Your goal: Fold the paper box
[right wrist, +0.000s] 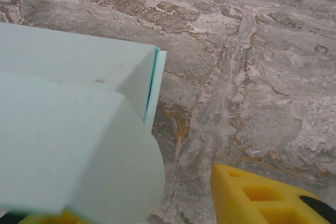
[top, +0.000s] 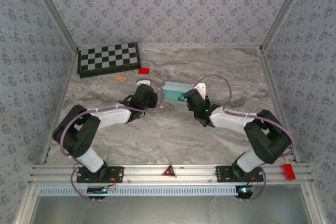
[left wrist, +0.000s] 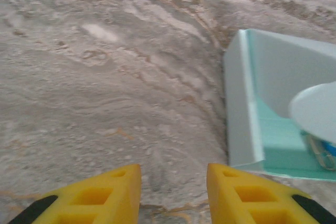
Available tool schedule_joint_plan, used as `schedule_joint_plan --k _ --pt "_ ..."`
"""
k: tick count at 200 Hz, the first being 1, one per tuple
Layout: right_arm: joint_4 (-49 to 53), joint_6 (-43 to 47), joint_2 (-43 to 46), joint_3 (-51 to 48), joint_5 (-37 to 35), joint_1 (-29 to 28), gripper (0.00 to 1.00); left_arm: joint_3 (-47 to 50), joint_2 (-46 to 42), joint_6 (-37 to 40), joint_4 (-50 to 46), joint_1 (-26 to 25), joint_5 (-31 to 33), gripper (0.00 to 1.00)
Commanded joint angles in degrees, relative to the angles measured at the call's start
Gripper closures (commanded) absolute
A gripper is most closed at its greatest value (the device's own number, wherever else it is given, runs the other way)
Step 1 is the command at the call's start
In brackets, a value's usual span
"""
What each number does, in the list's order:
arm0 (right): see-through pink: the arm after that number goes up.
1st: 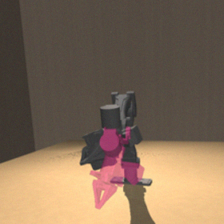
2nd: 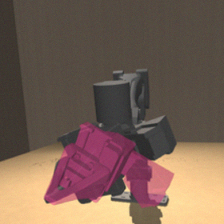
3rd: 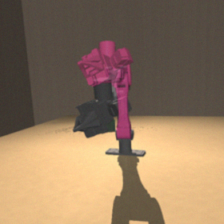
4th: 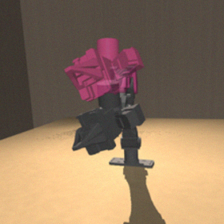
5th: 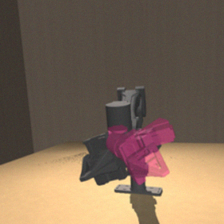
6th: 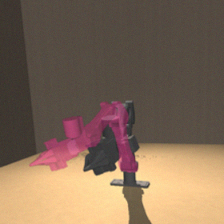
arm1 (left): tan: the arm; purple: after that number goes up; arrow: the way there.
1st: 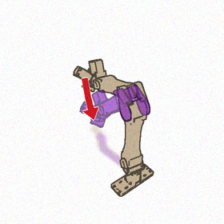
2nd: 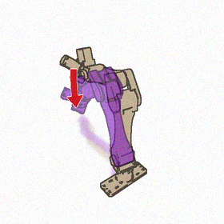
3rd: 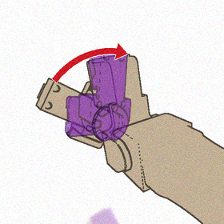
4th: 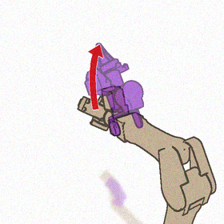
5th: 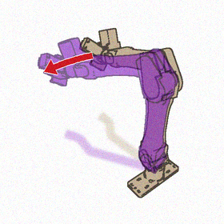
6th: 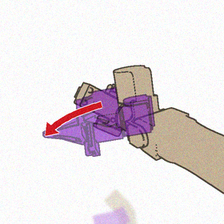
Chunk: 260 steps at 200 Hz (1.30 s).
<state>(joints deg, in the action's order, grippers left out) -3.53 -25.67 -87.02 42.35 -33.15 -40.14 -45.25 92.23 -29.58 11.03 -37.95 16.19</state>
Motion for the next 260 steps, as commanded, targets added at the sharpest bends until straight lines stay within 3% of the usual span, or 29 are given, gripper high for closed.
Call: schedule_joint_plan --k 1,76,110,146,195,260 --pt "4.21 0.59 3.05 -1.76 -3.74 -0.47 0.54 -2.1 -2.16 1.82 -5.13 0.65 5.05 0.61" --pt "12.33 1.52 9.09 -4.86 -11.24 -0.09 0.53 -7.67 -5.03 5.59 -12.62 5.93 5.84 0.6" --pt "17.48 -0.24 10.74 -4.22 -11.62 3.49 0.52 -12.69 -4.71 4.71 -17.18 9.3 -0.82 0.58" --pt "19.43 1.82 12.39 -1.15 -2.89 9.92 0.52 -19.25 -1.11 3.77 -18.57 12.46 -17.49 0.58" --pt "19.58 4.88 11.51 6.87 14.61 15.67 0.53 -31.12 6.44 3.09 -24.0 12.82 -27.79 0.59" --pt "13.74 4.99 6.52 13.31 40.87 21.07 0.56 -39.42 15.12 -0.12 -25.62 13.08 -40.28 0.64"
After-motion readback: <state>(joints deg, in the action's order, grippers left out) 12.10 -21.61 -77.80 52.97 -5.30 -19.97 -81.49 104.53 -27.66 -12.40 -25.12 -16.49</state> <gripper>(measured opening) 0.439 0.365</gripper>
